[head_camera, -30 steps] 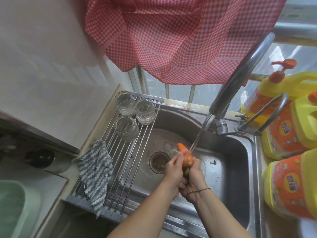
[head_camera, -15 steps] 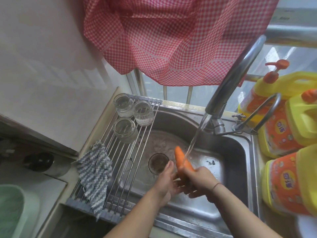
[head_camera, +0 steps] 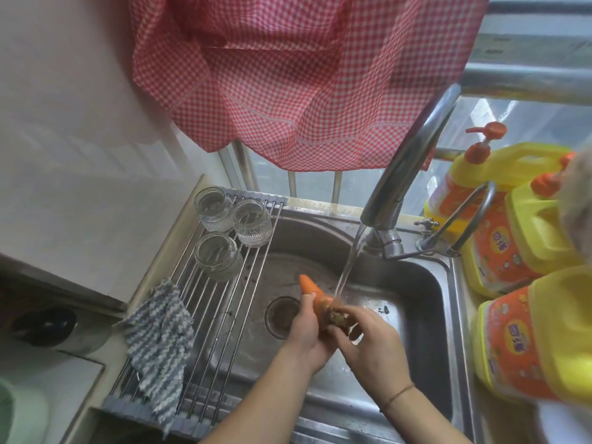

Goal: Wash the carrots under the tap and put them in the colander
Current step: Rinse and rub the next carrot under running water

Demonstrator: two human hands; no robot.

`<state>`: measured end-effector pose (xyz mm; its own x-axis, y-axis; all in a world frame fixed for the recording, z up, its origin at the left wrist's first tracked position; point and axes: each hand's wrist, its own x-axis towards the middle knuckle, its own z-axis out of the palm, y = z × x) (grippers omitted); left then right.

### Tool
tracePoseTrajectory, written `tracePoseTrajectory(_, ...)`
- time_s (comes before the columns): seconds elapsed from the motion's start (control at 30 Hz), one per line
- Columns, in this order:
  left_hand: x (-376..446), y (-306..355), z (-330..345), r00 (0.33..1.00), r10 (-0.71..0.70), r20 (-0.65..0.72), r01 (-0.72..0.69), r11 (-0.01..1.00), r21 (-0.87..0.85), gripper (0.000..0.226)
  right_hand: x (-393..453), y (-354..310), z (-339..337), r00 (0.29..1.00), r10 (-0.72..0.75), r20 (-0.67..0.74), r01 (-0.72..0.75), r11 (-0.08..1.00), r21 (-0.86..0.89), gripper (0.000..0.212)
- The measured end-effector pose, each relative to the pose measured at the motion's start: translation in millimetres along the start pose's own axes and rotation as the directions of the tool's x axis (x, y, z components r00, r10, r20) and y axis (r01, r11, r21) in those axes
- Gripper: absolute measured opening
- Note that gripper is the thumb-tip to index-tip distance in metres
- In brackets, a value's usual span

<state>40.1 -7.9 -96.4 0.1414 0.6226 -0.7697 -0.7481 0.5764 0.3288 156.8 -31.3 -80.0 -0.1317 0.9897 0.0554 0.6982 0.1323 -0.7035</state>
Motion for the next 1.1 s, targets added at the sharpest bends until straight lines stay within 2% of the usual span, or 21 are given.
tracePoseTrajectory(0.2, -0.6, -6.3, 1.4, 0.999, 0.024, -0.027, -0.026, 0.996, -0.082, 0.053, 3.7, -7.2, 2.8, 0.999, 0.012, -0.035, -0.015, 0.996, -0.086, 0.019)
tracePoseTrajectory(0.33, -8.4, -11.0, 4.3, 0.992, 0.121, 0.046, -0.117, 0.99, -0.084, 0.046, -0.2, -6.6, 7.0, 0.998, 0.027, -0.053, -0.028, 1.0, -0.014, 0.011)
tracePoseTrajectory(0.43, -13.2, -16.1, 5.7, 0.983, 0.169, 0.073, -0.162, 0.983, -0.091, 0.055, -0.9, -6.3, 7.2, 0.996, 0.003, -0.084, -0.001, 1.0, 0.023, 0.012)
tracePoseTrajectory(0.5, -12.0, -18.1, 4.2, 0.977, 0.203, 0.064, -0.194, 0.973, -0.126, 0.081, 0.1, -5.9, 6.3, 0.994, -0.045, -0.104, 0.048, 0.998, 0.032, 0.008)
tracePoseTrajectory(0.57, -15.4, -16.7, -0.5, 0.966, 0.223, 0.133, -0.207, 0.97, -0.127, 0.09, -0.3, -4.1, 5.6, 0.992, -0.076, -0.105, 0.081, 0.996, 0.04, 0.007)
tracePoseTrajectory(0.63, -21.2, -12.3, -9.2, 0.956, 0.182, 0.229, -0.155, 0.979, -0.13, 0.095, -3.0, -1.4, 6.1, 0.987, -0.117, -0.109, 0.119, 0.993, 0.012, 0.011)
tracePoseTrajectory(0.73, -24.8, -9.1, -20.2, 0.949, 0.135, 0.285, -0.086, 0.98, -0.179, 0.1, -7.1, -1.5, 6.7, 0.978, -0.177, -0.107, 0.176, 0.984, -0.019, 0.023)
tracePoseTrajectory(0.8, -25.4, -9.4, -19.6, 0.958, 0.147, 0.245, -0.097, 0.974, -0.203, 0.094, -7.1, -2.2, 6.1, 0.976, -0.194, -0.094, 0.194, 0.981, -0.015, 0.024)
tracePoseTrajectory(0.87, -24.4, -11.9, -15.7, 0.97, 0.182, 0.162, -0.148, 0.968, -0.201, 0.076, -6.1, -2.3, 4.8, 0.976, -0.202, -0.081, 0.202, 0.979, -0.008, 0.022)
tracePoseTrajectory(0.97, -20.9, -14.2, -2.5, 0.973, 0.23, -0.001, -0.227, 0.962, -0.149, 0.046, -5.1, -2.4, 6.5, 0.965, -0.247, -0.09, 0.242, 0.968, -0.061, 0.022)
tracePoseTrajectory(1.03, -14.4, -11.5, 5.1, 0.964, 0.237, -0.121, -0.25, 0.963, -0.101, 0.035, -6.0, -5.0, 9.9, 0.952, -0.29, -0.1, 0.281, 0.955, -0.091, 0.019)
tracePoseTrajectory(1.1, -10.4, -6.7, 9.7, 0.959, 0.215, -0.184, -0.229, 0.971, -0.063, 0.028, -6.4, -7.6, 11.2, 0.949, -0.3, -0.096, 0.29, 0.951, -0.103, 0.019)
